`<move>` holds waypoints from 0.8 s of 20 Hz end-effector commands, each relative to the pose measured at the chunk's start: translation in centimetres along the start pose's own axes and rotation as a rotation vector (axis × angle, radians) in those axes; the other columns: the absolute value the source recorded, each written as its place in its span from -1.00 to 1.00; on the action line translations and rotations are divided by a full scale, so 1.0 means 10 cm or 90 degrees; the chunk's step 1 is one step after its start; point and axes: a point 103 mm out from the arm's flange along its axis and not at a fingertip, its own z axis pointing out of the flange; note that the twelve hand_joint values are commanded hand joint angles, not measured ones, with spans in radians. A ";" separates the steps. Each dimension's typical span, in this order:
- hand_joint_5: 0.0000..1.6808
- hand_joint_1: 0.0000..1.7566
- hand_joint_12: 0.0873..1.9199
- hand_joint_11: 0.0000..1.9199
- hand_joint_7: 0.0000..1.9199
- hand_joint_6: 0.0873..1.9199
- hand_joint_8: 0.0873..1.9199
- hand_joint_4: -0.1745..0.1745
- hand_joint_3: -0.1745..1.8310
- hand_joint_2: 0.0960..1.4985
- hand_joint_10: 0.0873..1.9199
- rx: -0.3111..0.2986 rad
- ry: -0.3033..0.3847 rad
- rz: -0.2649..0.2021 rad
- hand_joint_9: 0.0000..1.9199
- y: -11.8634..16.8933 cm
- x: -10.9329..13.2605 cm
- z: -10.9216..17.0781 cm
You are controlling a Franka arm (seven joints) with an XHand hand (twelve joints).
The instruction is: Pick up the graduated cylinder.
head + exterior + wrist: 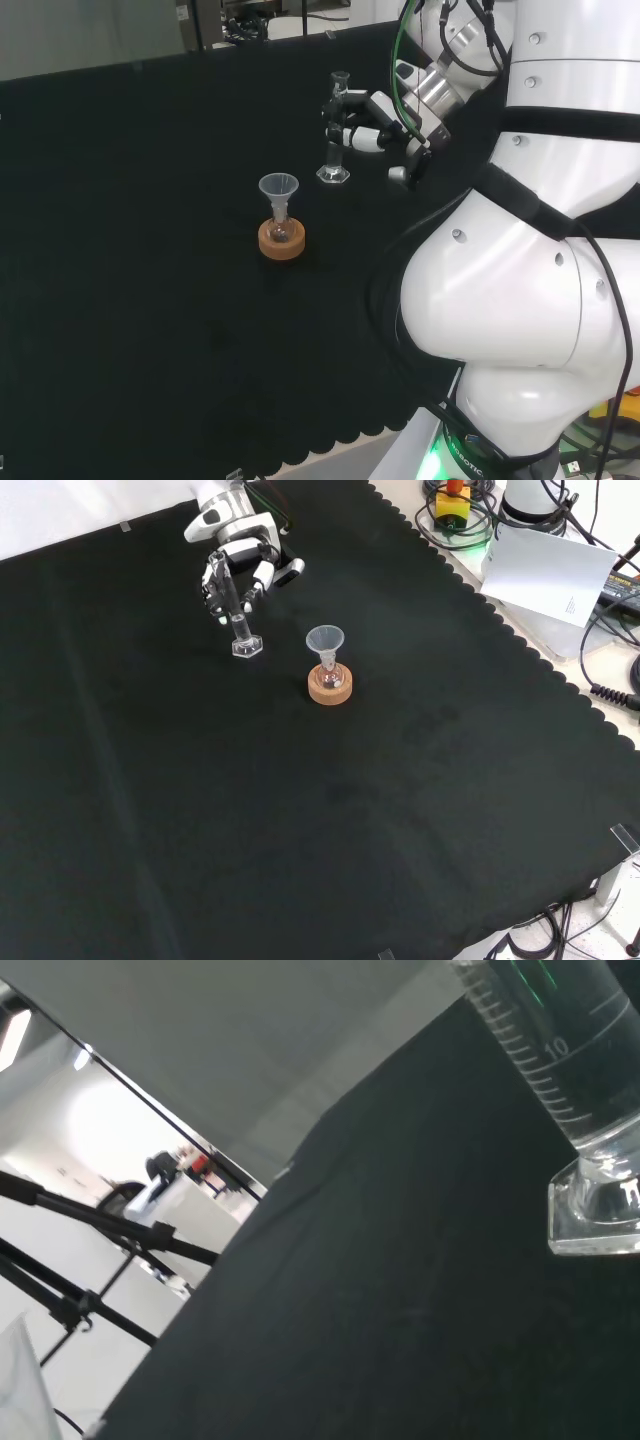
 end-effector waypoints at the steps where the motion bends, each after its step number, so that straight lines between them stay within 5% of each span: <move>1: 0.04 0.41 -0.14 0.14 -0.06 0.15 0.15 -1.00 -0.83 0.52 -0.87 0.047 -0.078 -0.002 0.36 -0.02 0.14 -0.17; 16: 0.04 0.41 -0.15 0.14 -0.06 0.15 0.15 -1.00 -0.83 0.52 -0.88 0.202 -0.215 0.033 0.38 -0.24 0.70 -0.46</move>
